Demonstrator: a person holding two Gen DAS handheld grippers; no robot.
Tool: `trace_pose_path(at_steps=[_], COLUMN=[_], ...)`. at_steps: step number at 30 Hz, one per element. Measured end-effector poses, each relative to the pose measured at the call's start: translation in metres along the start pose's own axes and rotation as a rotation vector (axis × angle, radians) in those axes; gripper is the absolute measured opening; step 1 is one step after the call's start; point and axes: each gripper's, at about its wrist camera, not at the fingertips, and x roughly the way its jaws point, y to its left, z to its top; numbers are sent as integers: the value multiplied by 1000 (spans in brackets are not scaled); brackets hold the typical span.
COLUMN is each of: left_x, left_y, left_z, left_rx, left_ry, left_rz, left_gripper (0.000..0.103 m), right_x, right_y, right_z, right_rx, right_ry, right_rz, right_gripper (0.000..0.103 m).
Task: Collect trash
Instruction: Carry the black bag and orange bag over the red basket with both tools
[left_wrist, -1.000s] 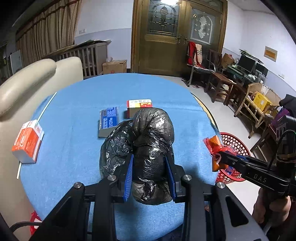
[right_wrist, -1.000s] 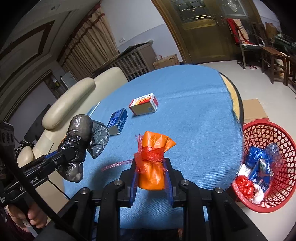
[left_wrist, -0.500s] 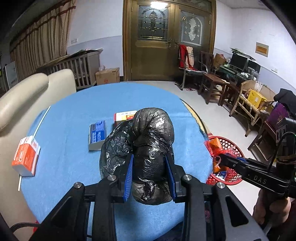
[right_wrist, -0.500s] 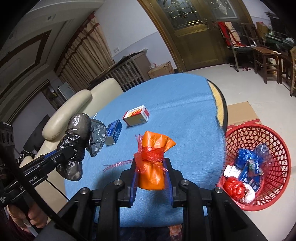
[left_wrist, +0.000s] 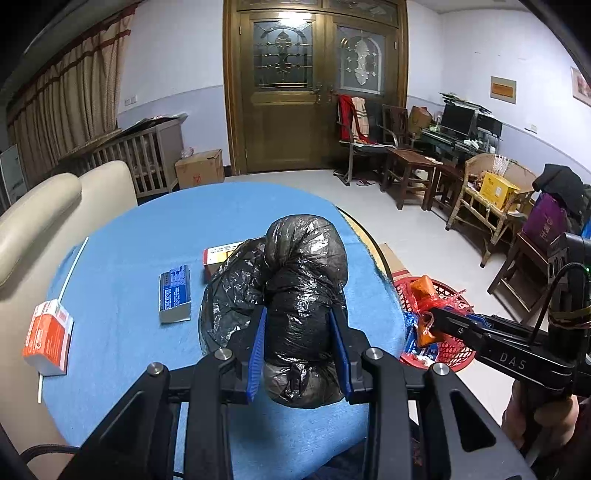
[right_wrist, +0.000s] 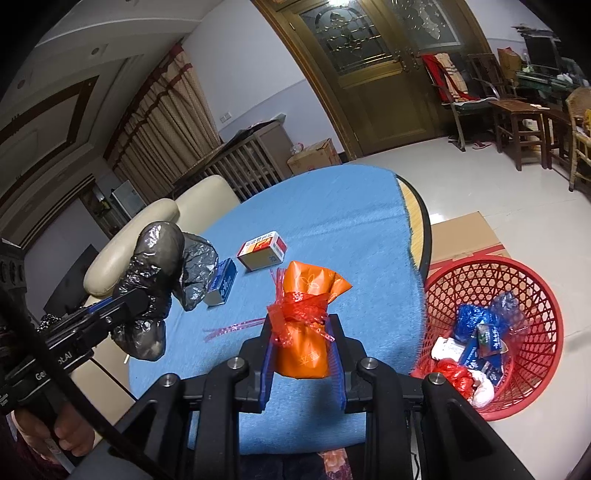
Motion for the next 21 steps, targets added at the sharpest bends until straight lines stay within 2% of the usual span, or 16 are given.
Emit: trace_pose_path(at_steps=[7,21], left_x=[3,34], left_y=[-5,-48], left_z=[6,13], left_rx=[29,127], left_ry=[13,72], left_rz=[-13,-48], left_gripper=[35,35], right_x=[-8,-18], right_y=[-15,-64], right_z=[0,-7], right_rx=[29,139], right_ry=[-18,-32], right_rz=[-1,-12], right_gripper=[27,27])
